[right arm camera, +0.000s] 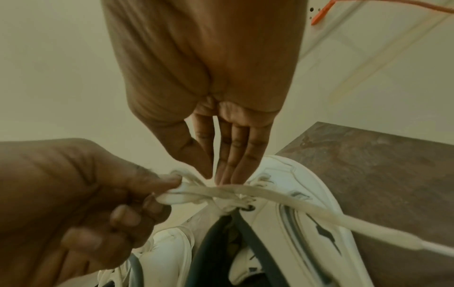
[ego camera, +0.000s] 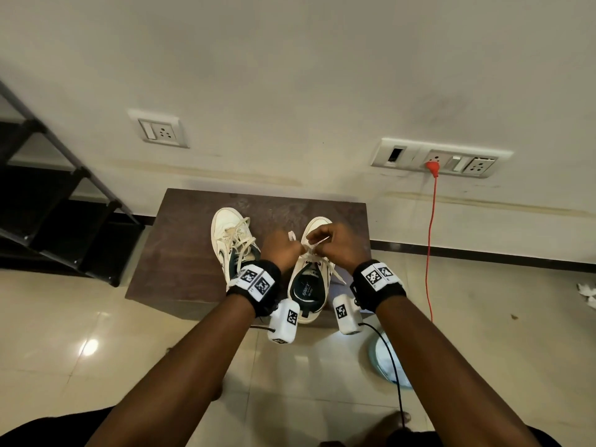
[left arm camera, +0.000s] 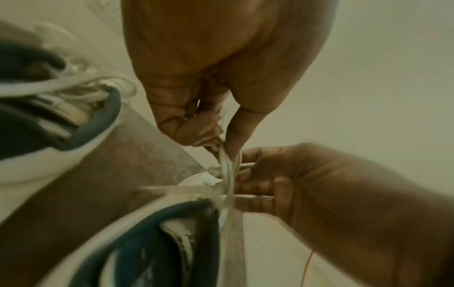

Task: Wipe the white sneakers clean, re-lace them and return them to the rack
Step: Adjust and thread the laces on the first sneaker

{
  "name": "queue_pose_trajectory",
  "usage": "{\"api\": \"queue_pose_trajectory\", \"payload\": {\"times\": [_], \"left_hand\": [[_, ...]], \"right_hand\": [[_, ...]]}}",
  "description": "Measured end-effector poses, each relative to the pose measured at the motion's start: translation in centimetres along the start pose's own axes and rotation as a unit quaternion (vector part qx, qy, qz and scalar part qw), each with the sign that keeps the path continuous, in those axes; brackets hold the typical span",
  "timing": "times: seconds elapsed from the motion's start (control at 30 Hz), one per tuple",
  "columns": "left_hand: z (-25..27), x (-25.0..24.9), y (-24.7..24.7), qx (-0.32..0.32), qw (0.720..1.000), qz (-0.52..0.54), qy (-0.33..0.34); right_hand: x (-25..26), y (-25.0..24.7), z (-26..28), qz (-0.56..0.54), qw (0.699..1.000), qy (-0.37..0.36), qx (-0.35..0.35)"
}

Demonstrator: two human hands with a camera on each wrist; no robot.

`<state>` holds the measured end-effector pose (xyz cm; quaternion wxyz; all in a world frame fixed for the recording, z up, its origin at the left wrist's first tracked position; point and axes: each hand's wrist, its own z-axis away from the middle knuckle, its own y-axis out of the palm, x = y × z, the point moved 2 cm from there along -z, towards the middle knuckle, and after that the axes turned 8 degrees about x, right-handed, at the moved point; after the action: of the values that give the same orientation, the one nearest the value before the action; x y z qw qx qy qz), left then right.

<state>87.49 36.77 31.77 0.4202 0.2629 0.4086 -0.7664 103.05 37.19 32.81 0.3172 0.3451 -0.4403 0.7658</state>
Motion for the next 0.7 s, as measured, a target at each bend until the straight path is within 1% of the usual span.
{"api": "queue_pose_trajectory", "payload": {"times": [0.03, 0.07, 0.13, 0.17, 0.2, 0.23, 0.27, 0.3, 0.4, 0.5, 0.6, 0.7], "left_hand": [[0.0, -0.1, 0.0, 0.027, 0.995, 0.092, -0.033], [0.1, -0.2, 0.3, 0.066, 0.977, 0.189, -0.072], [0.4, 0.0, 1.0, 0.141, 0.923, 0.331, -0.132], [0.5, 0.1, 1.4, 0.166, 0.896, 0.383, -0.149], [0.6, 0.2, 1.7, 0.180, 0.876, 0.419, -0.155], [0.6, 0.4, 2.0, 0.180, 0.865, 0.442, -0.157], [0.7, 0.4, 2.2, 0.171, 0.861, 0.453, -0.155], [0.8, 0.3, 2.3, 0.158, 0.864, 0.453, -0.151], [1.1, 0.1, 1.8, 0.123, 0.887, 0.424, -0.135], [1.1, 0.1, 0.9, 0.114, 0.908, 0.383, -0.124], [1.3, -0.1, 0.2, 0.122, 0.929, 0.335, -0.102], [1.6, -0.4, -0.3, 0.100, 0.952, 0.283, -0.059]], "right_hand": [[-0.3, 0.0, 0.2, 0.006, 1.000, -0.003, -0.021], [-0.5, 0.1, 0.6, 0.010, 0.999, -0.010, -0.039], [-1.0, 0.7, 1.2, 0.011, 0.997, -0.019, -0.068], [-1.4, 1.1, 1.5, 0.002, 0.997, -0.022, -0.076], [-1.7, 1.5, 1.6, -0.014, 0.996, -0.028, -0.078], [-1.9, 1.9, 1.8, -0.032, 0.996, -0.030, -0.075], [-2.0, 2.2, 1.9, -0.051, 0.995, -0.033, -0.074], [-2.1, 2.4, 2.1, -0.064, 0.994, -0.041, -0.077], [-2.3, 1.8, 2.2, -0.106, 0.985, -0.060, -0.119], [-2.5, 1.2, 2.2, -0.168, 0.976, -0.060, -0.127], [-2.8, 0.9, 2.2, -0.172, 0.975, -0.049, -0.131], [-3.0, 0.8, 2.0, -0.172, 0.975, -0.041, -0.134]]}}
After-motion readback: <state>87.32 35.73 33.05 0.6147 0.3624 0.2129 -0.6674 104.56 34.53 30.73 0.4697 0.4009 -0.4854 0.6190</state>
